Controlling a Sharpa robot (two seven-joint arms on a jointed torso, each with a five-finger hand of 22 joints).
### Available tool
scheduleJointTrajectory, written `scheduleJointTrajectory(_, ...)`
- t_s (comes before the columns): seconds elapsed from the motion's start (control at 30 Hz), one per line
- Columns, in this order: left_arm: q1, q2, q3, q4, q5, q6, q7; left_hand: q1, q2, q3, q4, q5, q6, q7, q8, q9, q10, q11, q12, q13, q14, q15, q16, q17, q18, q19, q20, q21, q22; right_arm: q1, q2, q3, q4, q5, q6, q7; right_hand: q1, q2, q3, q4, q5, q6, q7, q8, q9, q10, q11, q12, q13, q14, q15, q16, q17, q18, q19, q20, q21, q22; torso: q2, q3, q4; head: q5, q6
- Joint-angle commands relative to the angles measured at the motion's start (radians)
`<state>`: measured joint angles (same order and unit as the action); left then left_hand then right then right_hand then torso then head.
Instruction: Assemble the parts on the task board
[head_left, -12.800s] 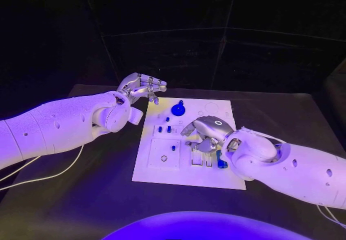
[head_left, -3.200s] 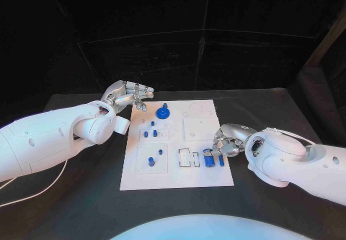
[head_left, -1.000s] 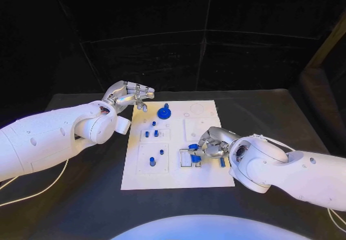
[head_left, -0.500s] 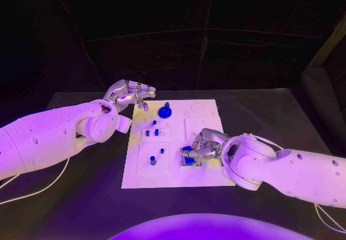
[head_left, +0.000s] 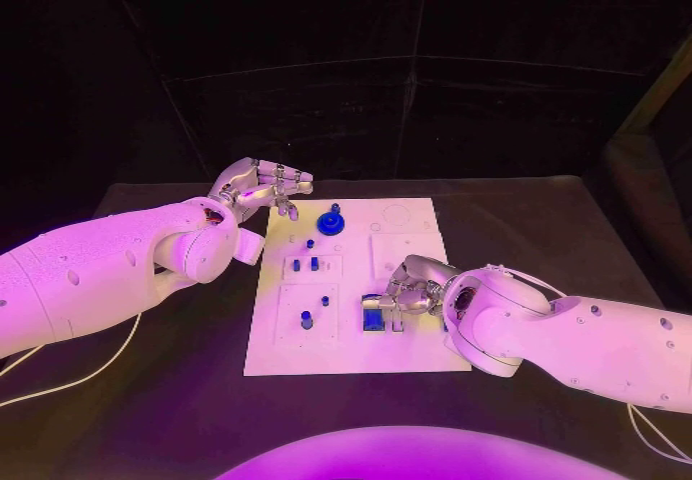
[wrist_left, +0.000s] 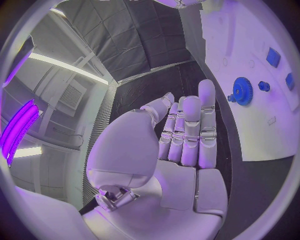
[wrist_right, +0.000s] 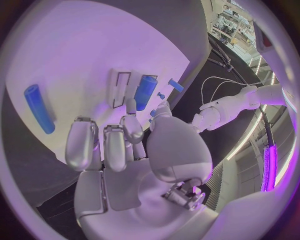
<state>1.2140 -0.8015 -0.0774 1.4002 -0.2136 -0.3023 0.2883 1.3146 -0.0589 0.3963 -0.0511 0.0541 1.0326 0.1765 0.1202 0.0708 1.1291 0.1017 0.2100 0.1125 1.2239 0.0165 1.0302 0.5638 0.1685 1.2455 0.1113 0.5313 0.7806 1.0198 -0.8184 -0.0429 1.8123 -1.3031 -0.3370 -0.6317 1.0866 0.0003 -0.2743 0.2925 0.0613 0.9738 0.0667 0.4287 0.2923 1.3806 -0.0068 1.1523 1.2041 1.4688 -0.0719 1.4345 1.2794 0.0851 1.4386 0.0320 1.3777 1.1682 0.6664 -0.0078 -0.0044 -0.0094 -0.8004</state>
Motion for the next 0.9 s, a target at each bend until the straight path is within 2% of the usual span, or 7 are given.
scheduleJointTrajectory(0.03,0.002,0.0,0.001,0.001,0.003,0.009,0.002,0.0,0.006,-0.005,-0.002,-0.004,-0.007,0.001,0.006,0.0,-0.008,0.0,0.004,0.001,-0.007,0.0,-0.002,-0.001,0.013,-0.002,0.003,-0.006,-0.001,0.0,-0.001,0.0,0.003,-0.025,-0.009,-0.002,-0.023,-0.017,0.007,0.002,-0.01,0.0,0.006,-0.005,0.004,-0.012,0.001,-0.012,-0.007,0.05,-0.003,-0.004,-0.001,-0.01,0.0,0.0,0.001,-0.001,0.0,0.0001,-0.0007,0.0,0.0)
scheduleJointTrajectory(0.13,0.002,-0.001,0.001,0.001,0.003,0.01,0.002,0.0,0.006,-0.005,-0.002,-0.004,-0.007,0.001,0.006,0.0,-0.008,0.0,0.004,0.001,-0.007,0.0,-0.002,-0.001,0.013,-0.002,0.003,-0.006,-0.001,0.0,-0.006,0.0,0.008,-0.035,-0.014,0.007,-0.038,-0.031,0.02,0.002,-0.01,-0.001,0.005,-0.007,0.005,-0.016,0.002,-0.021,-0.012,0.05,-0.003,-0.005,-0.001,-0.01,0.0,0.0,0.0,-0.003,0.0,0.0004,-0.0007,0.0,0.0)
scheduleJointTrajectory(0.43,0.002,-0.003,0.001,0.002,0.003,0.009,0.002,0.0,0.006,-0.005,-0.002,-0.004,-0.007,0.001,0.006,0.0,-0.008,0.0,0.004,0.001,-0.007,0.0,-0.002,-0.001,0.013,-0.002,0.003,-0.006,-0.001,0.0,-0.038,0.0,0.036,-0.04,-0.019,0.048,0.038,-0.009,0.058,-0.009,0.027,0.001,0.005,-0.008,0.012,-0.012,0.002,-0.026,-0.007,0.051,-0.003,-0.005,0.002,-0.01,0.001,0.001,0.002,0.002,0.0,0.0007,-0.0011,0.0,0.0)
scheduleJointTrajectory(0.6,0.002,-0.005,0.001,0.003,0.003,0.009,0.002,0.0,0.006,-0.005,-0.002,-0.004,-0.007,0.001,0.006,0.0,-0.008,0.0,0.004,0.001,-0.007,0.0,-0.002,-0.001,0.013,-0.002,0.003,-0.006,-0.001,0.0,-0.088,0.0,0.064,-0.041,-0.06,0.084,0.085,0.002,0.059,-0.015,0.088,-0.006,0.007,-0.015,0.015,-0.011,0.003,-0.031,-0.005,0.052,-0.002,-0.005,0.003,-0.01,0.0,0.001,0.001,0.002,-0.001,0.0012,-0.0028,-0.001,0.001)
scheduleJointTrajectory(0.67,0.002,-0.005,0.001,0.003,0.003,0.008,0.002,0.0,0.006,-0.005,-0.002,-0.004,-0.007,0.001,0.006,0.0,-0.008,0.0,0.004,0.001,-0.007,0.0,-0.002,-0.001,0.013,-0.002,0.003,-0.006,-0.001,0.0,-0.112,0.0,0.076,-0.041,-0.072,0.094,0.1,0.005,0.059,-0.017,0.114,-0.016,0.011,-0.022,0.012,-0.012,0.005,-0.034,-0.006,0.051,-0.001,-0.006,0.002,-0.01,0.0,0.002,0.0,0.001,-0.001,0.0013,-0.0034,-0.005,0.001)
scheduleJointTrajectory(0.77,0.002,-0.006,0.001,0.003,0.003,0.008,0.002,0.0,0.006,-0.005,-0.002,-0.004,-0.007,0.001,0.006,0.0,-0.008,0.0,0.004,0.001,-0.007,0.0,-0.002,-0.001,0.013,-0.002,0.003,-0.006,-0.001,0.001,-0.163,0.001,0.094,-0.041,-0.073,0.105,0.129,0.011,0.056,-0.022,0.156,-0.066,0.029,-0.06,-0.002,-0.014,0.02,-0.039,-0.006,0.051,0.01,-0.006,0.003,-0.01,-0.002,0.009,-0.002,-0.002,-0.002,0.0002,-0.0039,-0.018,0.001)
scheduleJointTrajectory(0.9,0.001,-0.005,0.0,0.003,0.003,0.008,0.002,0.0,0.006,-0.005,-0.002,-0.004,-0.007,0.001,0.006,0.0,-0.008,0.0,0.004,0.001,-0.007,0.0,-0.002,-0.001,0.013,-0.002,0.003,-0.006,-0.001,0.001,-0.214,0.001,0.099,-0.044,-0.06,0.104,0.143,0.02,0.055,-0.022,0.168,-0.077,0.035,-0.075,-0.007,-0.017,0.026,-0.046,-0.008,0.051,0.016,-0.005,0.007,-0.01,-0.003,0.015,-0.002,-0.002,-0.002,-0.0001,-0.0052,-0.028,0.005)
